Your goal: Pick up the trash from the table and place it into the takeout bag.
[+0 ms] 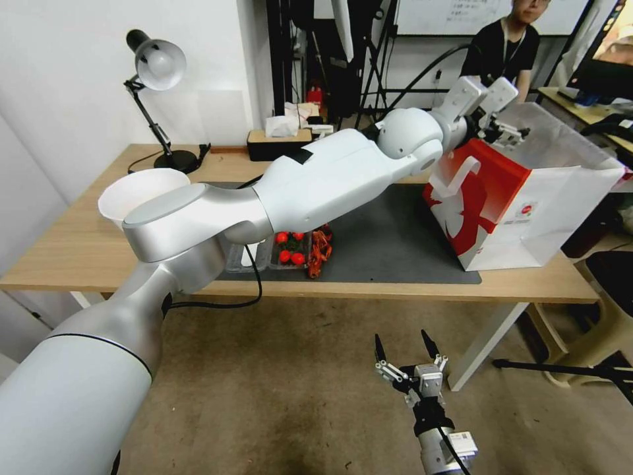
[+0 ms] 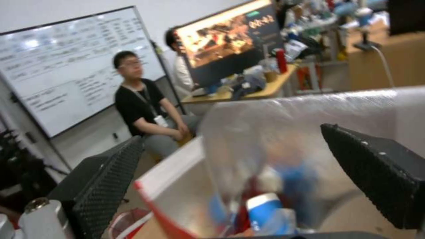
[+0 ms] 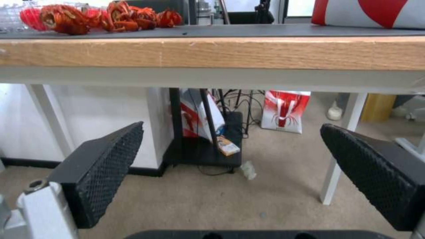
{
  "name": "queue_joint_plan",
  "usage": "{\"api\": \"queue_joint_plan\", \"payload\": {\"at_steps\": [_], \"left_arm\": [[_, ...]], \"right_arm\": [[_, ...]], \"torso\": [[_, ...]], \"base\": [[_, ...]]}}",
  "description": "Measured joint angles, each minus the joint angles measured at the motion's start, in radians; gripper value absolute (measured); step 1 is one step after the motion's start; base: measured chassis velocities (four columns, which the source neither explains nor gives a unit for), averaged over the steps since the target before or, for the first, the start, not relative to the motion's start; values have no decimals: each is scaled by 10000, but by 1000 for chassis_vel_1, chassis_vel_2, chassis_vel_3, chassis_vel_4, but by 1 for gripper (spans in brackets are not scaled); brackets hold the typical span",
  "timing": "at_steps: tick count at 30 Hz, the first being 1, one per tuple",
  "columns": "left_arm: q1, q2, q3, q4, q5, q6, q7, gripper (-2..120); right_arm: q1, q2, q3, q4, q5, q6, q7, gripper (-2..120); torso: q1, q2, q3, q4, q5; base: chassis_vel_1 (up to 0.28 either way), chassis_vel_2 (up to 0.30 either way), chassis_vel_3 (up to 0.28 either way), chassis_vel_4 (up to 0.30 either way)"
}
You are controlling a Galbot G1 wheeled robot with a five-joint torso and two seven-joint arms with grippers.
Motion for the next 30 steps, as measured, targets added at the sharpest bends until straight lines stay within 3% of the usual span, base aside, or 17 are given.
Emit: {"api": "queue_joint_plan", "payload": {"at_steps": [4, 5, 12, 14, 15, 18, 24, 30], "left_arm": [[426, 590, -512, -727, -172, 335, -509, 100], [745, 1074, -765, -1259, -176, 408, -657, 100], [2077, 2464, -1765, -2829, -51, 451, -1204, 100], [2913, 3039, -2323, -3502, 409, 59, -1917, 100], [2913, 3039, -2323, -3502, 409, 59, -1917, 100], [4174, 3615, -3047, -4289, 1121, -890, -2447, 100], [5962, 4321, -4233, -5398, 2112, -1302, -2618, 100], [6486, 4470, -4601, -5693, 2534, -1440, -2596, 100]], "right_arm": [[-16, 5, 5, 18, -1, 0, 3, 100], [-44, -12, 19, 26, -2, 0, 4, 100], [-139, -11, 51, 94, -24, 2, 9, 100], [-142, 8, 52, 118, -37, 2, 14, 100], [-142, 8, 52, 118, -37, 2, 14, 100], [-115, 40, 51, 121, -44, 1, 22, 100], [-118, 59, 45, 126, -58, -8, 26, 100], [-129, 58, 43, 129, -63, -6, 31, 100]], "torso": [[0, 0, 0, 2, -1], [0, 0, 0, 4, -2], [0, 0, 0, 4, -5], [0, 1, -1, 6, -6], [0, 1, -1, 6, -6], [0, 0, 0, 2, -4], [-1, 0, 0, 1, -2], [0, 0, 0, 4, -2]], "base": [[0, 0, 0, 0], [0, 0, 0, 0], [0, 0, 0, 0], [0, 0, 0, 0], [0, 0, 0, 0], [0, 0, 0, 0], [0, 0, 0, 0], [0, 0, 0, 0]]}}
